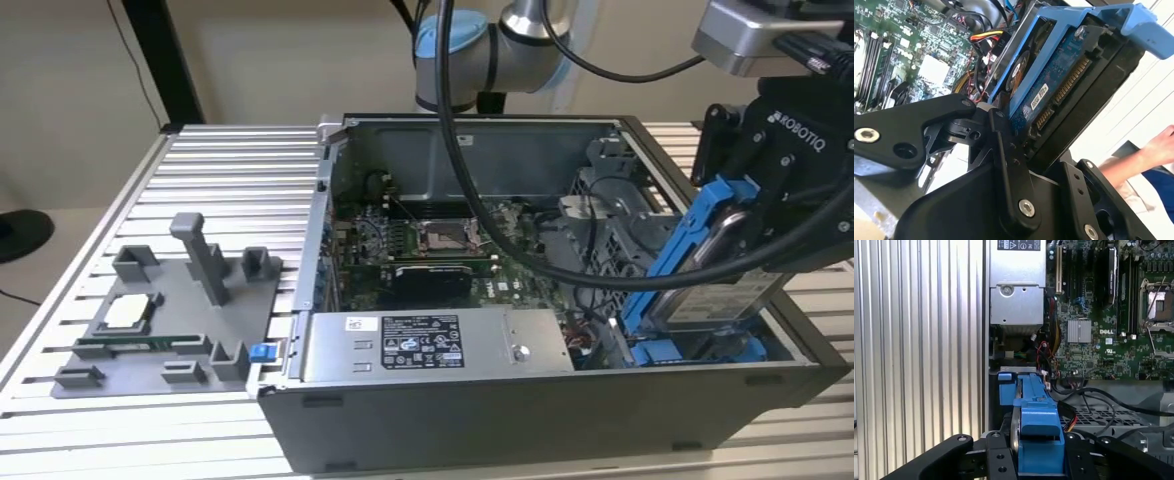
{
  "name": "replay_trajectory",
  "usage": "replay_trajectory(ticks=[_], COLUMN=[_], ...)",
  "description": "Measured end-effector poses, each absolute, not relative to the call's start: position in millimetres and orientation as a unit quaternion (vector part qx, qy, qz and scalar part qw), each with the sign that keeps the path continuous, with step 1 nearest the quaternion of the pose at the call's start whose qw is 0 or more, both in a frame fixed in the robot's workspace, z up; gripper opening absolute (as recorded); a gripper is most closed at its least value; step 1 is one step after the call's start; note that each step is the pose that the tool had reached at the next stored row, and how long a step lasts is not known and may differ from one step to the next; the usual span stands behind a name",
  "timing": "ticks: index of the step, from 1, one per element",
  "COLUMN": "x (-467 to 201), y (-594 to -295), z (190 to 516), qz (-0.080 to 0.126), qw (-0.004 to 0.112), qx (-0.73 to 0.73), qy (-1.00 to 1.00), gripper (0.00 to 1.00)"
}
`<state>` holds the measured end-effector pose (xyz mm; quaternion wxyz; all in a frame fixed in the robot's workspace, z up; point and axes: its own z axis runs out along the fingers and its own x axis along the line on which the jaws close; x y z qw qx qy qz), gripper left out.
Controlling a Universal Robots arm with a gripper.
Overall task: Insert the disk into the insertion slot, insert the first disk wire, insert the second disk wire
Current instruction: 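Insert the disk into the insertion slot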
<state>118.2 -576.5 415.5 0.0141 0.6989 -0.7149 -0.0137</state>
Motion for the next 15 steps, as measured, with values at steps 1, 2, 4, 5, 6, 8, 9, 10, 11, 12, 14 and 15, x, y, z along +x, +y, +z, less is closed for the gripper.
replay_trajectory(ticks=[1, 2, 4, 5, 6, 8, 9, 10, 11, 12, 14, 15], x=[118, 118, 118, 118, 118, 118, 118, 118, 118, 118, 118, 118], y=[-576, -576, -577, -577, -577, -577, -577, -577, -577, -577, -577, -577], z=[414, 413, 411, 410, 410, 408, 407, 406, 405, 404, 401, 400], qz=[-0.014, -0.014, -0.014, -0.014, -0.014, -0.015, -0.015, -0.015, -0.015, -0.015, -0.015, -0.015], qw=[0.014, 0.014, 0.014, 0.014, 0.014, 0.013, 0.013, 0.013, 0.013, 0.013, 0.013, 0.013], qx=[0.699, 0.699, 0.699, 0.699, 0.699, 0.699, 0.699, 0.699, 0.699, 0.699, 0.699, 0.699], qy=[-0.715, -0.715, -0.715, -0.715, -0.715, -0.715, -0.715, -0.715, -0.715, -0.715, -0.715, -0.715], gripper=[0.0, 0.0, 0.0, 0.0, 0.0, 0.0, 0.0, 0.0, 0.0, 0.0, 0.0, 0.0])
